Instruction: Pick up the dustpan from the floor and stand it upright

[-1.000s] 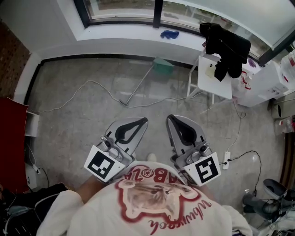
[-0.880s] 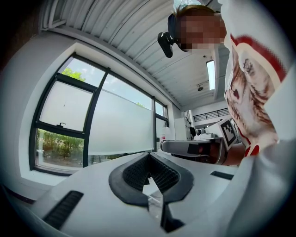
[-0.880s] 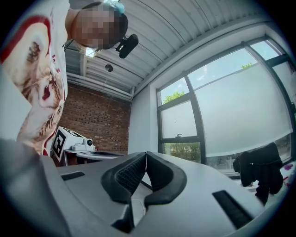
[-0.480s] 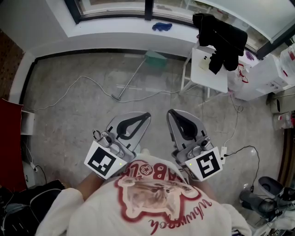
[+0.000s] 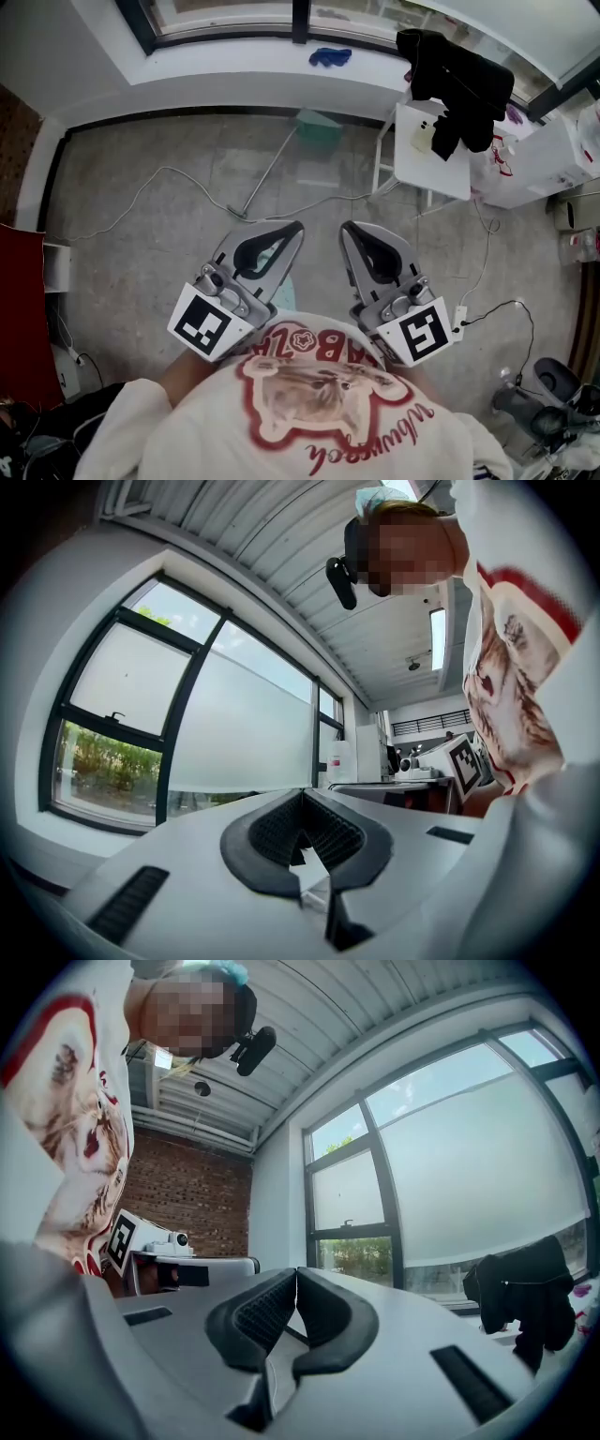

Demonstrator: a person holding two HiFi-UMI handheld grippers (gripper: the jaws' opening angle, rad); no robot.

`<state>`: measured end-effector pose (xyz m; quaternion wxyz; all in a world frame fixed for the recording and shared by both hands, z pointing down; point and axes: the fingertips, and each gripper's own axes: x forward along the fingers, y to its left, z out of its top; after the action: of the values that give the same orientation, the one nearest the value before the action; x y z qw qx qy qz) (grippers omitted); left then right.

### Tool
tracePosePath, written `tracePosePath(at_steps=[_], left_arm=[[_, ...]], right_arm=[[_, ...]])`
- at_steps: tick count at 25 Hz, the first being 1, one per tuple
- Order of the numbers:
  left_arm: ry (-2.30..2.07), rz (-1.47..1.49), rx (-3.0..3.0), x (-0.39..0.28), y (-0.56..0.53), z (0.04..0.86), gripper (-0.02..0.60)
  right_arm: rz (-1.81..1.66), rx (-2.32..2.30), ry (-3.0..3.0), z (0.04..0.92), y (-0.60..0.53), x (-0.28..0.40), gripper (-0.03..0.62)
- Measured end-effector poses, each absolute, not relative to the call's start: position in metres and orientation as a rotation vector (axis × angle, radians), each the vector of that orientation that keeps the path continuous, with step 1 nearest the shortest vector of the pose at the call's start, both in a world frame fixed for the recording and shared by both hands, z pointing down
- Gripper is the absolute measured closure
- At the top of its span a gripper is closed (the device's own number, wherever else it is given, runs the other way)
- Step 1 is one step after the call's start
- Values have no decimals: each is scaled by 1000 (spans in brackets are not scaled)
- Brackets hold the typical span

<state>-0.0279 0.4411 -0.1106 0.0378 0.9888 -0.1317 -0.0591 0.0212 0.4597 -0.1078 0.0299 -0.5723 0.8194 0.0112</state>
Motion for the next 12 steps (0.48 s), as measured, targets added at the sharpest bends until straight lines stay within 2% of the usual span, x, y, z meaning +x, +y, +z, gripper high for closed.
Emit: tracePosePath(at_steps=[12], left_arm=[[-426, -193, 3067, -9, 184, -127, 560]], right_arm=[[60, -1778, 2481, -131, 204, 40, 569]])
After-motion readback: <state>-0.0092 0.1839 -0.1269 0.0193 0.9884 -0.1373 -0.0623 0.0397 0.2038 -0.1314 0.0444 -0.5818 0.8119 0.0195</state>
